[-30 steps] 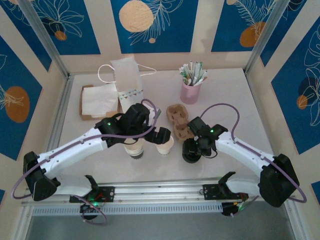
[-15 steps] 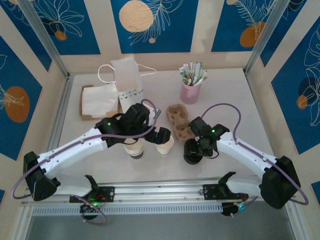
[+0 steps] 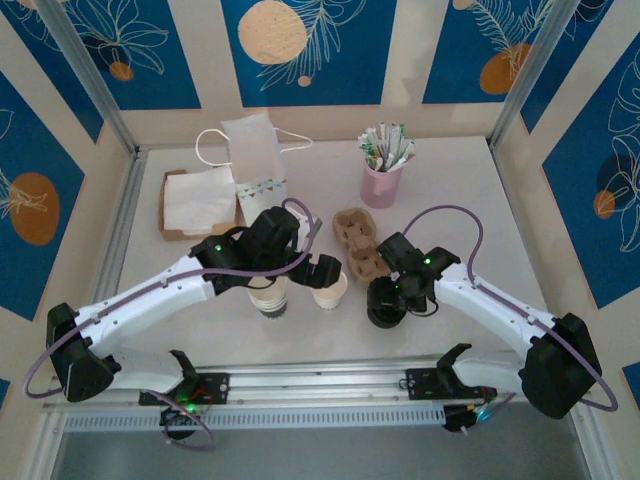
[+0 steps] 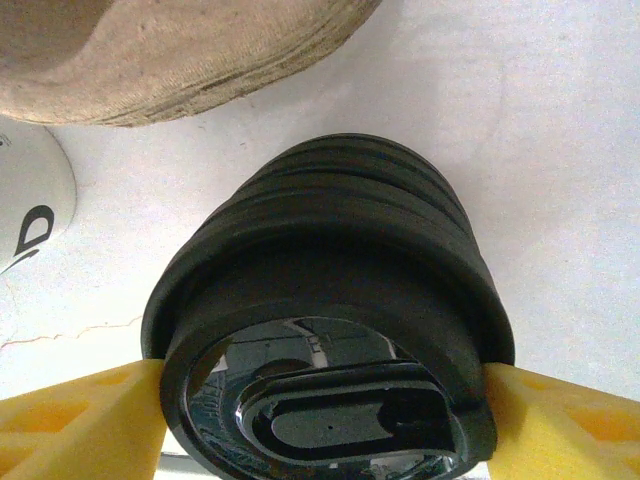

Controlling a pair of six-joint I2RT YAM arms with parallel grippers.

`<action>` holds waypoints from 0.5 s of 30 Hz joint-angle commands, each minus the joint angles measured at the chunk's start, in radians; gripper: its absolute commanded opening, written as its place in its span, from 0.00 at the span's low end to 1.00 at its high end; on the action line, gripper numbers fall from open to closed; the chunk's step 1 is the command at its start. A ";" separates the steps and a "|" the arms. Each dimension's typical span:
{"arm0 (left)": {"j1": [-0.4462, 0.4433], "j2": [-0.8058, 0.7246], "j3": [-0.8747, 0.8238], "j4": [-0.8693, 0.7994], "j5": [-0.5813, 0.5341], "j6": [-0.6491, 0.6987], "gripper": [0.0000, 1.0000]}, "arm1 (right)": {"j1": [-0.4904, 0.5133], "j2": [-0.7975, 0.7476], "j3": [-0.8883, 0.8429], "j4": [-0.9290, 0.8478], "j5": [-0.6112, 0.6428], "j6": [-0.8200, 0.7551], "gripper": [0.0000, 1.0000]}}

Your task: Pack the takeout coffee

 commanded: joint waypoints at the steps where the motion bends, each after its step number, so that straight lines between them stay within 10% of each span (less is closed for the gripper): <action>1: -0.012 -0.024 -0.011 0.003 -0.012 0.020 1.00 | -0.007 0.007 0.017 -0.013 -0.003 -0.006 0.82; 15: -0.012 -0.024 -0.008 0.000 -0.013 0.022 1.00 | -0.010 0.012 0.025 -0.018 0.002 -0.010 0.76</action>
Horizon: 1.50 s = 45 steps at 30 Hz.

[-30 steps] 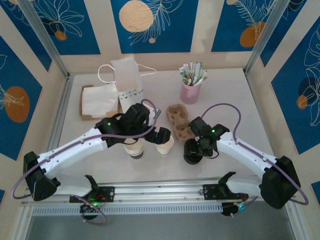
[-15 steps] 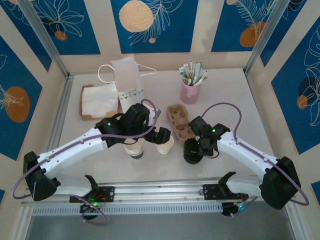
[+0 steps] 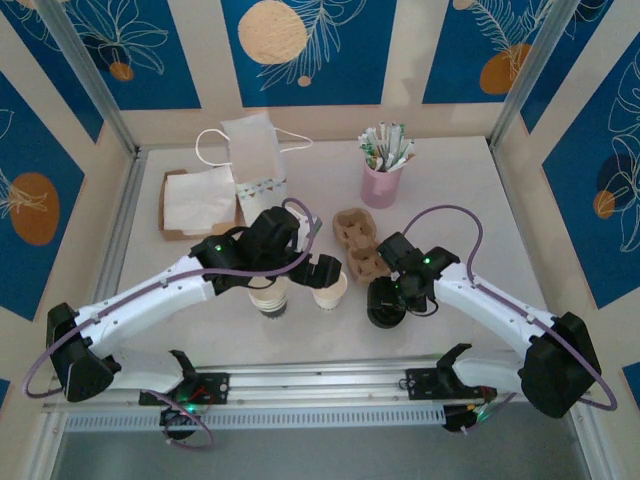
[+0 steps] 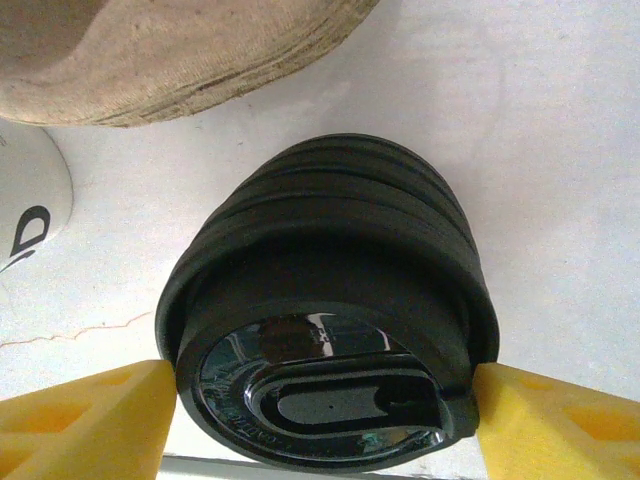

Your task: Pack the takeout coffee

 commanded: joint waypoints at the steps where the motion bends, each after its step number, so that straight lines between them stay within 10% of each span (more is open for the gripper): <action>1: -0.011 -0.023 -0.010 0.000 -0.013 0.022 1.00 | -0.006 0.006 0.026 -0.019 0.001 -0.006 0.76; 9: -0.012 -0.023 -0.007 0.000 -0.013 0.023 1.00 | -0.006 0.015 0.027 -0.018 0.000 -0.009 0.86; 45: -0.010 -0.016 -0.019 0.013 -0.004 0.023 1.00 | -0.016 0.009 0.058 -0.053 -0.007 -0.018 0.73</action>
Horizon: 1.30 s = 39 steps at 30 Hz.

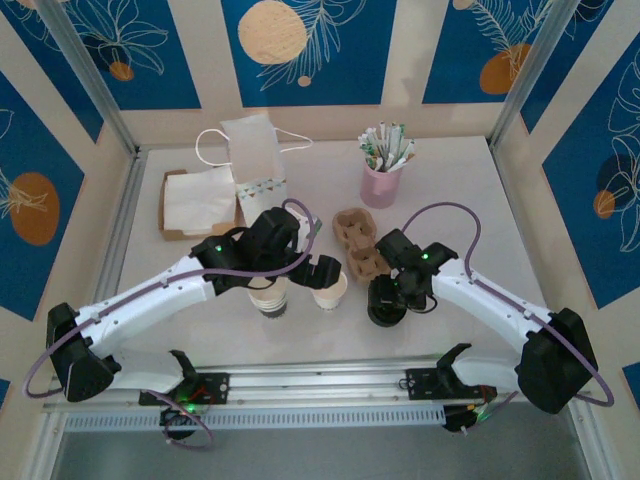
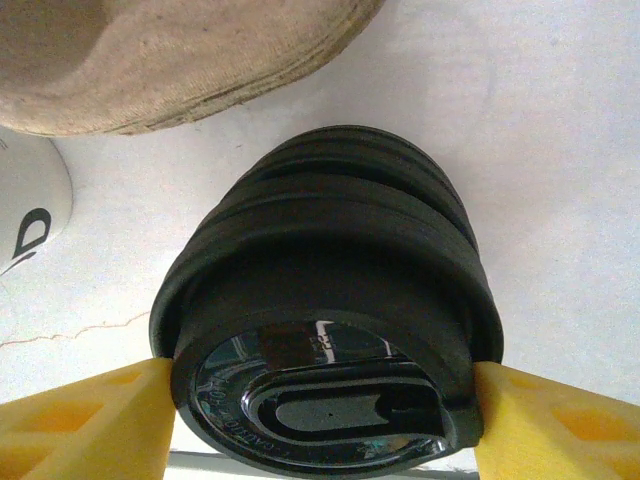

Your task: Pack the takeout coffee

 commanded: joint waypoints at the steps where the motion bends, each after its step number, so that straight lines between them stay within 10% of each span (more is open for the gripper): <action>1: -0.011 -0.016 -0.015 0.015 -0.003 0.023 1.00 | -0.007 -0.014 0.023 -0.020 -0.009 -0.007 0.74; 24: -0.046 0.094 0.067 0.041 0.030 0.047 0.96 | -0.123 -0.018 0.007 -0.001 -0.024 -0.016 0.68; 39: -0.062 0.347 0.188 0.186 0.120 0.014 0.55 | -0.251 -0.009 0.008 -0.016 -0.094 -0.018 0.69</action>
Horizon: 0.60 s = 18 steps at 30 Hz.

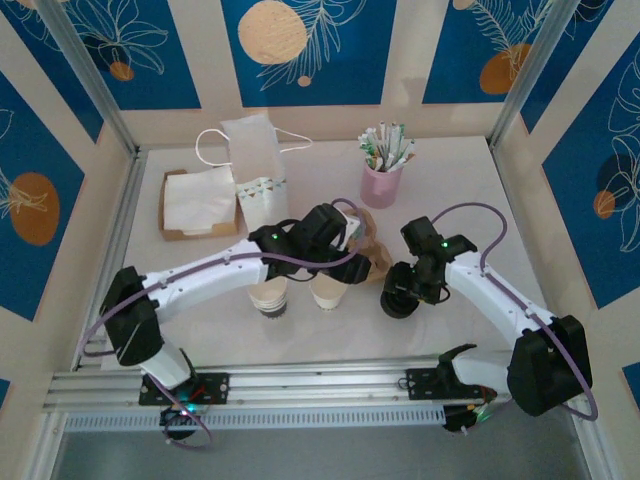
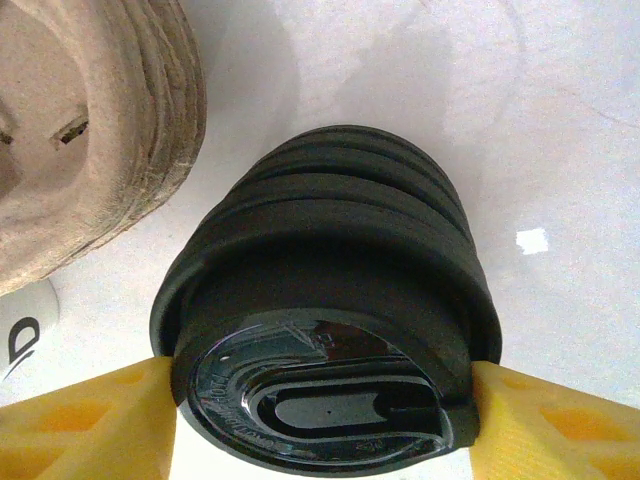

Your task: Pack the takeout coffee

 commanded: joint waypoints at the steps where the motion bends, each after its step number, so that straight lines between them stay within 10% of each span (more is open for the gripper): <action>1: 0.001 0.032 0.016 0.084 0.056 -0.014 0.52 | -0.014 -0.008 0.009 -0.019 -0.034 -0.002 0.69; 18: -0.001 0.204 0.065 0.059 0.087 -0.034 0.35 | -0.144 0.003 0.009 -0.014 -0.048 -0.013 0.70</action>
